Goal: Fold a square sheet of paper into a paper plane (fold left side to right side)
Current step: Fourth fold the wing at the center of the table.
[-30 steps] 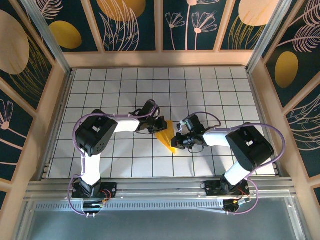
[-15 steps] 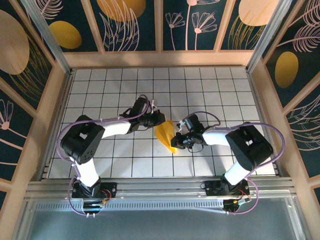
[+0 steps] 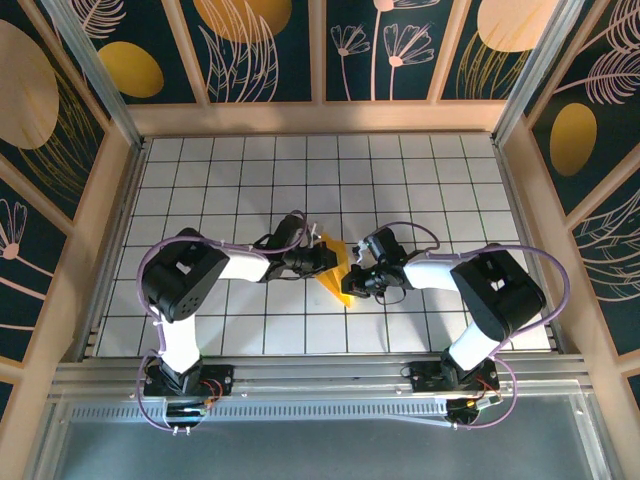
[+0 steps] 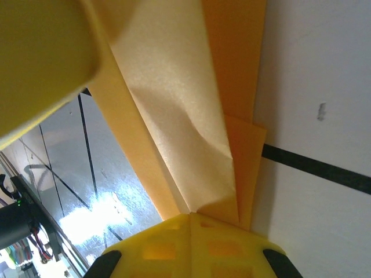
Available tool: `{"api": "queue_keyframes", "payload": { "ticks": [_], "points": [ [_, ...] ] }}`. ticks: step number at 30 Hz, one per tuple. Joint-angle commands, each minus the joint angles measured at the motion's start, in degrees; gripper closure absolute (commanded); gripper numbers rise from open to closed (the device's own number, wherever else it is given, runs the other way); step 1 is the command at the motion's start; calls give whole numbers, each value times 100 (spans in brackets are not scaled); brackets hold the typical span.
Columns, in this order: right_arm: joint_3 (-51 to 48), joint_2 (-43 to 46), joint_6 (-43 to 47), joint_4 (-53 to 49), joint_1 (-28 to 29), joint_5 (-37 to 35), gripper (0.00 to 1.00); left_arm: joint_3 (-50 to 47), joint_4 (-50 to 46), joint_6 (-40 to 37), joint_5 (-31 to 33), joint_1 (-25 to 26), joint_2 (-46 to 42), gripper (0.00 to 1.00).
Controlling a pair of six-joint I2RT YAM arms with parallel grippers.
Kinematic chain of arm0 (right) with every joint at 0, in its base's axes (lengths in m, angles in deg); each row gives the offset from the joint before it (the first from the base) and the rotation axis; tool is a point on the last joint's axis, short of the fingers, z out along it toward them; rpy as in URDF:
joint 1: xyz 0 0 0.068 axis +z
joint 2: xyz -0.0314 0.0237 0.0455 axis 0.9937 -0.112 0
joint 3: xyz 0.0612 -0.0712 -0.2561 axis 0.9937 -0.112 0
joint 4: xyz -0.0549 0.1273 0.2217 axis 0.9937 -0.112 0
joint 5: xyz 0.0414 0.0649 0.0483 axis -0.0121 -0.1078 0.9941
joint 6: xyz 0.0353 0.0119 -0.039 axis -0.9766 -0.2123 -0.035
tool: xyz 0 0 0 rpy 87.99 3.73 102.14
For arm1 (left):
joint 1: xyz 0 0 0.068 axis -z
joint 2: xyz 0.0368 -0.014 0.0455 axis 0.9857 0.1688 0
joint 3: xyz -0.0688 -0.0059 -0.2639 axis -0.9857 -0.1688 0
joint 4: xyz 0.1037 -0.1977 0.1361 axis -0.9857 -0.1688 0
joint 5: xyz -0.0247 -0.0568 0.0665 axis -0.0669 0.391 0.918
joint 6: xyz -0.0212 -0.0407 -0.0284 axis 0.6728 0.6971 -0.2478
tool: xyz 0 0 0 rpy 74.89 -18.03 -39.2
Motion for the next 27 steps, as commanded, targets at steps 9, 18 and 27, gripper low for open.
{"api": "queue_keyframes", "payload": {
  "ticks": [9,18,27],
  "points": [
    [-179,-437,130,-893,50,-990,100,353,-488,-112,430,-10,342,100],
    [-120,-523,260,-1090,87,-989,100,358,-663,-103,688,-112,490,100],
    [-92,-629,314,-1134,144,-973,100,546,-828,-301,741,-433,575,100]
  ]
}}
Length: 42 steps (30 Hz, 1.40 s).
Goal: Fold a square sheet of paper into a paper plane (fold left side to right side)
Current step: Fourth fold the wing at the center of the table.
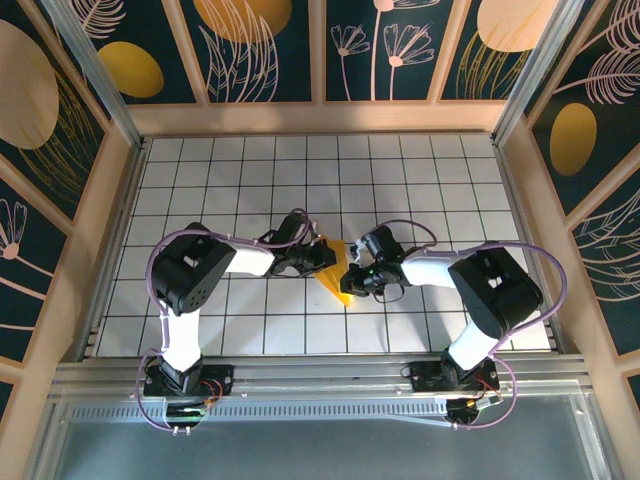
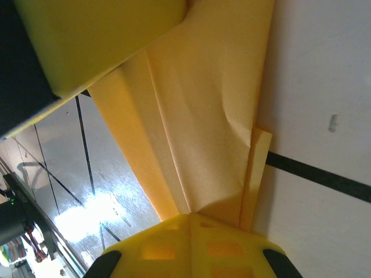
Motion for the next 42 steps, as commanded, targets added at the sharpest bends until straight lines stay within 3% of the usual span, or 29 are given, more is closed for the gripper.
{"api": "queue_keyframes", "payload": {
  "ticks": [1,33,37,42],
  "points": [
    [-304,-503,160,-881,114,-963,100,159,-346,-289,477,-326,248,100],
    [-392,-557,159,-837,135,-887,100,1813,-1409,-1392,635,-1612,1045,100],
    [-374,-541,160,-833,137,-882,100,1669,-1351,-1465,679,-1661,688,100],
    [-313,-530,206,-855,140,-885,100,707,-782,-1417,350,-1598,-220,100]
  ]
}}
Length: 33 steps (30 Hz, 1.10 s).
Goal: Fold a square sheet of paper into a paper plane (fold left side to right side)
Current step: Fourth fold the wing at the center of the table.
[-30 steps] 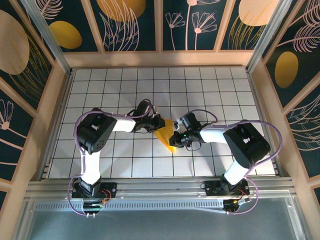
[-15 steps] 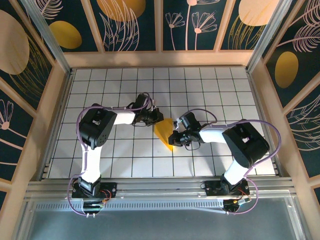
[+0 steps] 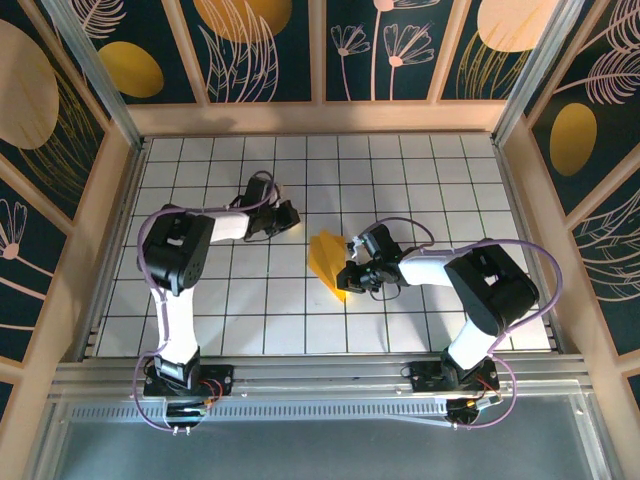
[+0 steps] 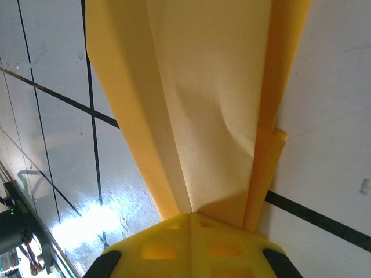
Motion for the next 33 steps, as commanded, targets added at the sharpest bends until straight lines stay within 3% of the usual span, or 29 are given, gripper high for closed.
{"api": "queue_keyframes", "payload": {
  "ticks": [1,7,15,22,33],
  "points": [
    [-326,-403,215,-1279,85,-764,100,-592,320,-146,-157,135,-759,100],
    [-323,-412,224,-1276,80,-764,100,-1218,810,157,-822,820,-1199,100],
    [-291,-457,270,-1312,86,-782,100,-617,1060,388,-1038,1322,-445,100],
    [-272,-467,301,-1329,79,-756,100,-203,347,99,-469,1326,60,100],
    [-177,-310,397,-1271,71,-518,100,-540,237,393,-114,1327,157,100]
  ]
}}
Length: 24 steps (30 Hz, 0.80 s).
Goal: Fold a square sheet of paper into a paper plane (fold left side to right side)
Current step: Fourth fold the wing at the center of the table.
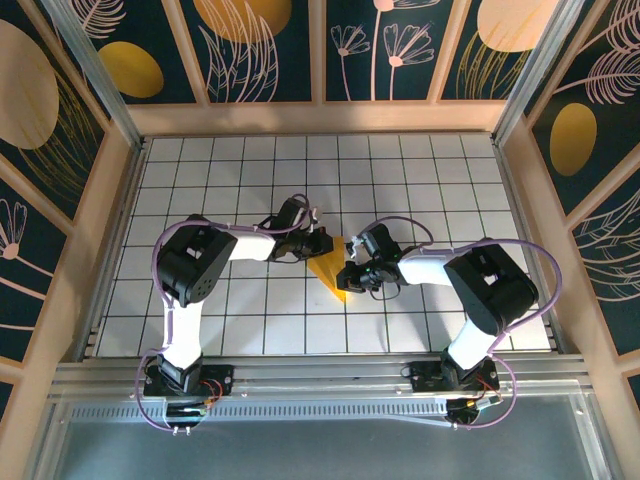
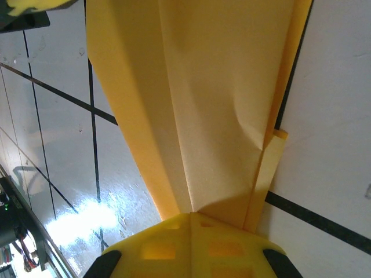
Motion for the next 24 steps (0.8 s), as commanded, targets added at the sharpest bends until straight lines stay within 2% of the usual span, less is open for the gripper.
{"api": "queue_keyframes", "payload": {
  "ticks": [1,9,14,20,24],
  "points": [
    [-211,-236,208,-1110,60,-439,100,-217,-306,93,330,-9,99,100],
    [267,581,-53,-597,-9,380,100,-395,-243,252,374,-14,33,100],
    [138,1011,-329,-61,-183,687,100,-562,-181,331,348,-9,-82,100],
    [161,549,-600,641,-202,628,100,-580,-108,353,273,-14,-55,100],
    [421,148,-558,692,-151,550,100,-563,-117,353,264,-14,-23,100]
  ]
}}
